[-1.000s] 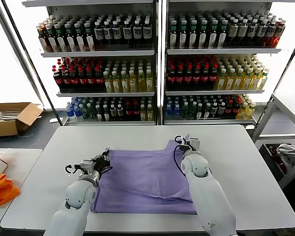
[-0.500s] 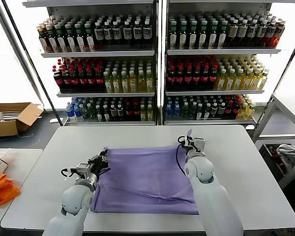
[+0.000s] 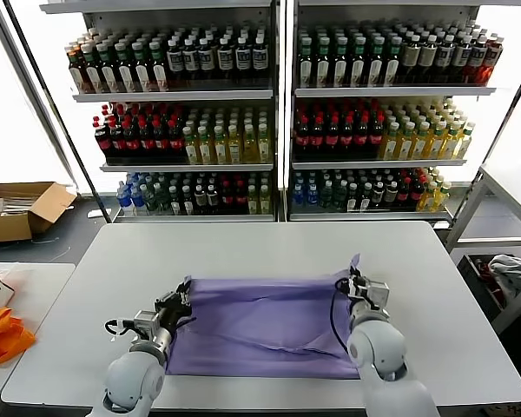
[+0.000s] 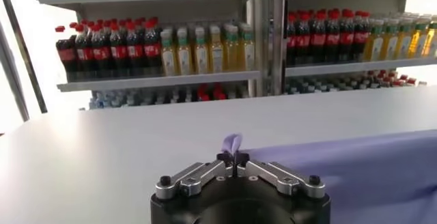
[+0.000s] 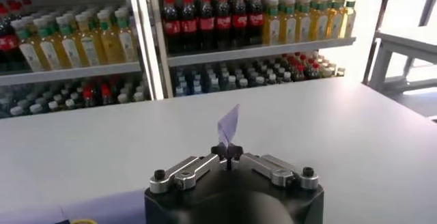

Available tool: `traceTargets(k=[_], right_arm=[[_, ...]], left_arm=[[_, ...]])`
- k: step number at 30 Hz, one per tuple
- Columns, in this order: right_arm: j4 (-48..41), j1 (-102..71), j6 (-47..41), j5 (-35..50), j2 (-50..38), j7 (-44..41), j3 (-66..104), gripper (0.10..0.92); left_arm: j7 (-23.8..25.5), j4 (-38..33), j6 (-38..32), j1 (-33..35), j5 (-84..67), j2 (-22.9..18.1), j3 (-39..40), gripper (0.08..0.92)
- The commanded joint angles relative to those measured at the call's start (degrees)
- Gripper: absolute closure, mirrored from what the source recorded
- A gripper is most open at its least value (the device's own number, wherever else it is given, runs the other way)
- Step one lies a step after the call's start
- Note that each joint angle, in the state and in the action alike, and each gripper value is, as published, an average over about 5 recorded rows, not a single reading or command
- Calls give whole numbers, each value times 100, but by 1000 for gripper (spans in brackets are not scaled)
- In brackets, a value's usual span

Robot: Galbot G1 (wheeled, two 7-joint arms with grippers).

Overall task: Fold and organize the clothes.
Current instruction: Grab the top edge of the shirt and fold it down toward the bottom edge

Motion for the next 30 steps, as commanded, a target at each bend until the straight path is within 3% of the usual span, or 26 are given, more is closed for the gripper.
traceTargets(k=[1,30], right_arm=[[821,-945,-19,-39,-31,19,195,915],[928,-1523,26,-405,-20,-25,167,904]], left_arm=[[-21,-578,31,671,151,25,-27,913],[105,-644,-143,1113,1069,-71,-41,913]])
